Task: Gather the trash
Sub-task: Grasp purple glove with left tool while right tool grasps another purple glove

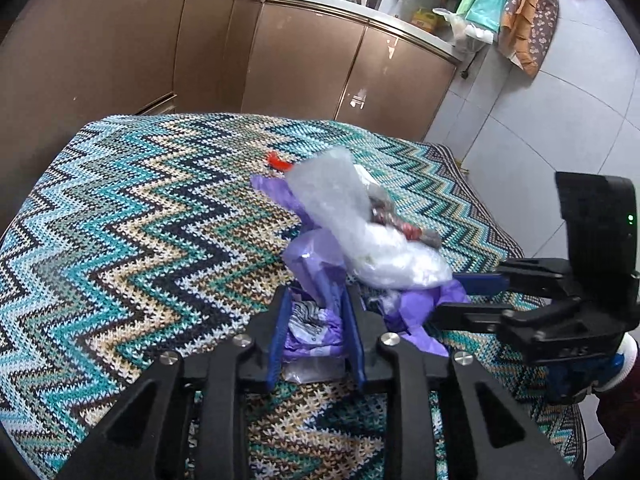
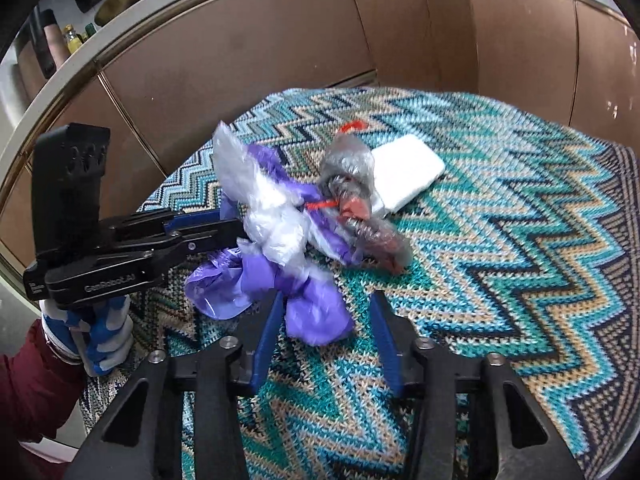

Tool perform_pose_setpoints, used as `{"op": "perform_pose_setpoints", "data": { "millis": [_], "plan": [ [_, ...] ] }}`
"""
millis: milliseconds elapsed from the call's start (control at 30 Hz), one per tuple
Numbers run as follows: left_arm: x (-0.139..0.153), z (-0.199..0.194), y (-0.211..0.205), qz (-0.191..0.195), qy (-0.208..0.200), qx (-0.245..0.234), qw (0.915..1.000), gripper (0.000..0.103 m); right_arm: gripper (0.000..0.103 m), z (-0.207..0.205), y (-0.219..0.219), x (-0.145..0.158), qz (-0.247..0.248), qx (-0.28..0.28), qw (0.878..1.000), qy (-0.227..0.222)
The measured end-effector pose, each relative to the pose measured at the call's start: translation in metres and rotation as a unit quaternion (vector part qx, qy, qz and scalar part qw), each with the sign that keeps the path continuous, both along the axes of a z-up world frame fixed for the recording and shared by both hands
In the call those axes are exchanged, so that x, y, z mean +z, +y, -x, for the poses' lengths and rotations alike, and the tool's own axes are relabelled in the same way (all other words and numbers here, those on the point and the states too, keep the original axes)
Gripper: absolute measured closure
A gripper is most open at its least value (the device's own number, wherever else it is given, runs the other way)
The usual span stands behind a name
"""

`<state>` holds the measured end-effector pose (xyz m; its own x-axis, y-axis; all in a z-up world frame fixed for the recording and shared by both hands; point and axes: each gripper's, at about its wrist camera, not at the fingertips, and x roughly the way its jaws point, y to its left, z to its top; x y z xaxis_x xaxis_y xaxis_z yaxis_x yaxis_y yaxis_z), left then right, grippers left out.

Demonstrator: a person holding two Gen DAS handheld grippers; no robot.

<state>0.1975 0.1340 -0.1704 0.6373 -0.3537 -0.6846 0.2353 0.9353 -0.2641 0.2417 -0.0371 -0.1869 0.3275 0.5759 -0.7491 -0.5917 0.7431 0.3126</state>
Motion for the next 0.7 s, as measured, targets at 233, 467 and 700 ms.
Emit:
{"op": "perform_pose_setpoints", "data": {
  "millis": [233, 467, 700],
  "plan": [
    [-0.005, -0.005, -0.006, -0.007, 0.018, -0.009, 0.9998, 0.071, 0.085, 0.003, 0.002, -0.005, -0.009, 0.008, 1.0, 0.003],
    [-0.002, 0.008, -0.012, -0.009, 0.015, -0.003, 0.9998, 0.074, 0.089, 0.021, -0.011, 0.005, -0.006, 0.003, 1.0, -0.007],
    [0.01, 0.041, -0.002, -0.007, 0.013, 0.01, 0.9998, 0.076, 0.089, 0.055, -0.031, 0.02, -0.005, -0.007, 1.0, -0.019]
  ]
}}
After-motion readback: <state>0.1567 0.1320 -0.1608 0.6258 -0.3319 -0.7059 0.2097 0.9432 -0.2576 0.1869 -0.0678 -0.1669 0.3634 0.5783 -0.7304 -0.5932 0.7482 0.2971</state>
